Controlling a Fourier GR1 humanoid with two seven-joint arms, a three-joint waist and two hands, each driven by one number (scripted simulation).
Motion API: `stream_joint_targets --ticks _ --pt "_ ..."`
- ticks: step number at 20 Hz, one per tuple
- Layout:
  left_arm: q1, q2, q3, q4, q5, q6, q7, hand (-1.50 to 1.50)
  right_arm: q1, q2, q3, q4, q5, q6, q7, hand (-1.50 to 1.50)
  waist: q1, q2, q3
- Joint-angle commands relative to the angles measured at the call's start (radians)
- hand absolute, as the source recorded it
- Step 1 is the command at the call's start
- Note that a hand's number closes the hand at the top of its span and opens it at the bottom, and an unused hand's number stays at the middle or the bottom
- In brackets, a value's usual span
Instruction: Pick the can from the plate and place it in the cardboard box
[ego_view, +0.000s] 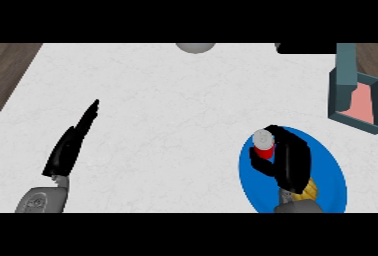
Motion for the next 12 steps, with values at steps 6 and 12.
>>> stream_joint_targets --ticks 6,12 --pt "-0.03 -0.024 0.017 0.091 -0.036 0.027 -0.057 0.0 0.072 0.011 -0.005 -0.099 0.128 -0.104 0.055 1.5 -0.005 0.003 0.002" --pt "-0.073 -0.022 -0.014 0.072 -0.032 -0.009 -0.031 0.0 -0.332 -0.075 -0.057 0.222 0.111 0.504 0.118 1.5 0.062 0.025 -0.001"
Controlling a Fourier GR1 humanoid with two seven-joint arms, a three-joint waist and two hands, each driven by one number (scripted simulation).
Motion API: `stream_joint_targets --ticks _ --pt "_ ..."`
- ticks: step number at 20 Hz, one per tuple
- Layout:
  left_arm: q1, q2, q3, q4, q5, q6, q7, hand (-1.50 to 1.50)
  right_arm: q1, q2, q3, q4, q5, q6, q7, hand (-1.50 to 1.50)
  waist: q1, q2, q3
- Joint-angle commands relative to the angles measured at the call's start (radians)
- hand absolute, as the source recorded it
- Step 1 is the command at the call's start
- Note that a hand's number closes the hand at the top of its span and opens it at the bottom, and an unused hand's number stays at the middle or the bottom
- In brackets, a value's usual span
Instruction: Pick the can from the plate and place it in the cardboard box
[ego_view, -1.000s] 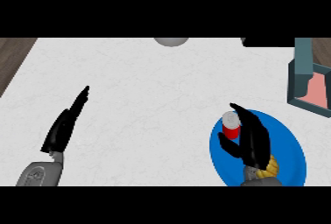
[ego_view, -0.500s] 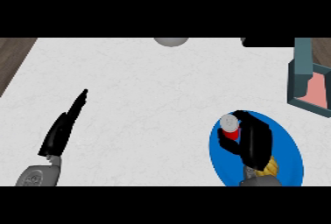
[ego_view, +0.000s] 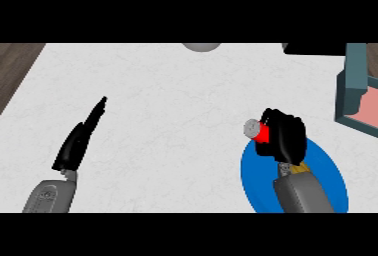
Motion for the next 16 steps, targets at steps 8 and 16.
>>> stream_joint_targets --ticks 8,16 --pt "0.004 -0.002 0.004 0.002 -0.005 -0.005 0.016 0.0 -0.529 -0.098 -0.109 0.271 -0.028 0.399 0.047 1.5 -0.019 -0.008 0.003" --pt "0.009 -0.016 0.01 -0.009 -0.009 0.006 0.049 0.0 -0.58 -0.127 -0.114 0.07 0.052 0.506 0.254 1.5 -0.034 -0.011 0.003"
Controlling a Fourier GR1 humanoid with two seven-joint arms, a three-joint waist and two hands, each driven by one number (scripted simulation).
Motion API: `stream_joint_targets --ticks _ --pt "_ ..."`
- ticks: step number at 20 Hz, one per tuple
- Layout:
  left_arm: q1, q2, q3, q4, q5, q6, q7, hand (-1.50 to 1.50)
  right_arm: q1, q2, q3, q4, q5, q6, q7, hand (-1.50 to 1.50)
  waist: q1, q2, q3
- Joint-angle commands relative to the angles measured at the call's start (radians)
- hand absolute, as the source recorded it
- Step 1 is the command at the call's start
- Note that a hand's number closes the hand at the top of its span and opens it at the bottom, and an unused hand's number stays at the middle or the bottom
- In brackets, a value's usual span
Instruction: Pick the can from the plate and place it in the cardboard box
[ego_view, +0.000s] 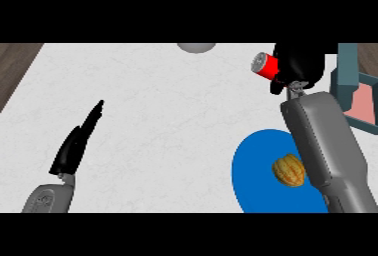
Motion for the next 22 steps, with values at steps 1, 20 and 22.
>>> stream_joint_targets --ticks 1,20,22 --pt "0.003 0.025 0.009 -0.038 -0.005 -0.013 0.031 0.0 0.016 -0.058 -0.024 -0.13 0.012 0.078 0.055 1.5 -0.01 -0.003 0.0" --pt "0.022 0.001 0.016 -0.024 -0.006 -0.014 -0.019 0.0 0.072 -0.349 -0.323 0.006 -0.095 0.043 -0.028 1.5 0.002 0.005 0.001" --pt "-0.027 -0.026 0.002 0.057 -0.032 0.011 -0.036 0.0 0.082 -0.343 -0.325 0.076 -0.093 -0.024 -0.048 1.5 -0.001 0.006 0.0"
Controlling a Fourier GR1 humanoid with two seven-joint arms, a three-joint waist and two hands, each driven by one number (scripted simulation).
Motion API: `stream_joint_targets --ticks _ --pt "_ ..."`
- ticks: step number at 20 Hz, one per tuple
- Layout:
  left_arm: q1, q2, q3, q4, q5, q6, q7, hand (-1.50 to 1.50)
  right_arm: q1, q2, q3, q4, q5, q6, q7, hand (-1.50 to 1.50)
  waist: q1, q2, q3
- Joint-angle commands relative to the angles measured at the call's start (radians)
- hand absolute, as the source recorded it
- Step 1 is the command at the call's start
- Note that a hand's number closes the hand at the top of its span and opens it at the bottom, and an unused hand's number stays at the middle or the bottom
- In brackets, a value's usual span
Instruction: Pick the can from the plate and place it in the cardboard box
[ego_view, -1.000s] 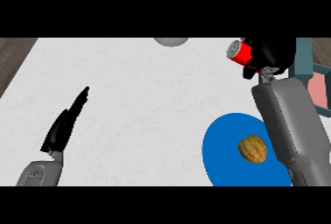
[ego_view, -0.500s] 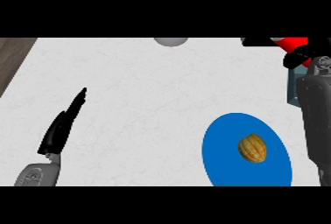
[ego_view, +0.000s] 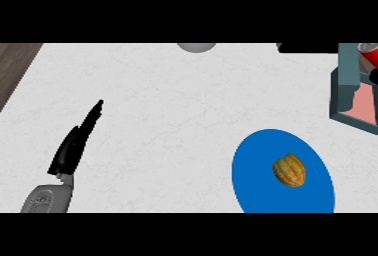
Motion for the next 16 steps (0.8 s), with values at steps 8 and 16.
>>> stream_joint_targets --ticks 8,16 --pt "-0.049 -0.025 -0.011 -0.01 -0.012 0.015 0.038 0.0 -0.036 -0.091 -0.192 0.387 -0.205 0.098 -0.154 -1.5 0.011 0.005 0.001" --pt "-0.044 -0.009 0.01 0.029 -0.003 0.002 0.019 0.0 0.005 -0.012 -0.333 0.399 -0.389 -0.261 -0.475 -1.5 -0.003 0.007 0.004"
